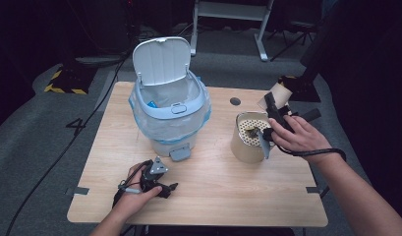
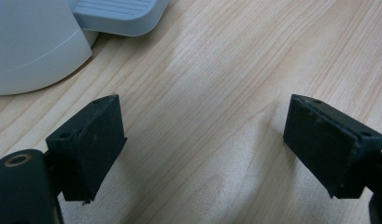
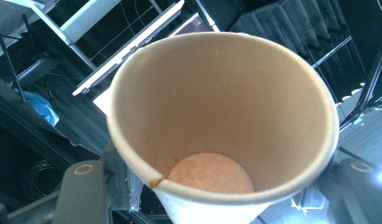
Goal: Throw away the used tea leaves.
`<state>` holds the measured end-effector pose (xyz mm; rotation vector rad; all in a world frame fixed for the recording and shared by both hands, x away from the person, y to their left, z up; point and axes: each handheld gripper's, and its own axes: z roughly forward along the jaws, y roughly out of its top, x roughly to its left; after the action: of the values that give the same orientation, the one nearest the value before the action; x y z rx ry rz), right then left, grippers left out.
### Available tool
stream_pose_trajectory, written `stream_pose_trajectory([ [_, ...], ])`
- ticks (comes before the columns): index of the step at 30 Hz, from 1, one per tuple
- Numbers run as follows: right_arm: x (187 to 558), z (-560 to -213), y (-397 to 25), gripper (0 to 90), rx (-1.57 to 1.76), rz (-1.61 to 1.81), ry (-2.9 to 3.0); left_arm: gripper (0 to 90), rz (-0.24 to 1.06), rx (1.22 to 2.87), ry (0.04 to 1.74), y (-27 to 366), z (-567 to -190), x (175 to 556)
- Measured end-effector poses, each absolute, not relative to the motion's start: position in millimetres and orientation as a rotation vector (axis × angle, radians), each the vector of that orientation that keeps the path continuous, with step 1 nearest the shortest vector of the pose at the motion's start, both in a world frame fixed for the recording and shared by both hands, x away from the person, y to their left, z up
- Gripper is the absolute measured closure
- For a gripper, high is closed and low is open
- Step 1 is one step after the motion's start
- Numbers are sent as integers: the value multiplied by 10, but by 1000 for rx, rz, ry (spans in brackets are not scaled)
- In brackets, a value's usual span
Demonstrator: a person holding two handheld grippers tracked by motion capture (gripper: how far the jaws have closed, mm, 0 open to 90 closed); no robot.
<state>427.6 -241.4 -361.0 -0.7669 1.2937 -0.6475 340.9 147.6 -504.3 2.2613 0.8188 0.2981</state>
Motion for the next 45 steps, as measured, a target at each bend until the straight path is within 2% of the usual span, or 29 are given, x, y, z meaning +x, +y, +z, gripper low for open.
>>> stream_pose_trajectory([
  [19, 4260, -3597, -2428, 331, -739, -548, 1388, 127, 300, 2262, 819, 1476, -5043, 3409],
  [23, 4318, -3410, -2556, 320, -439, -167, 1676, 127, 300, 2262, 819, 1476, -5043, 3409],
  [32, 4339, -3124, -2816, 318, 48, 380, 1887, 127, 300, 2263, 819, 1476, -5043, 3408],
  [34, 4339, -3061, -2909, 317, 233, 631, 1928, 127, 301, 2263, 819, 1475, -5042, 3408],
  [45, 4373, -2934, -3131, 305, 620, 1286, 2061, 127, 301, 2263, 819, 1475, -5043, 3408],
])
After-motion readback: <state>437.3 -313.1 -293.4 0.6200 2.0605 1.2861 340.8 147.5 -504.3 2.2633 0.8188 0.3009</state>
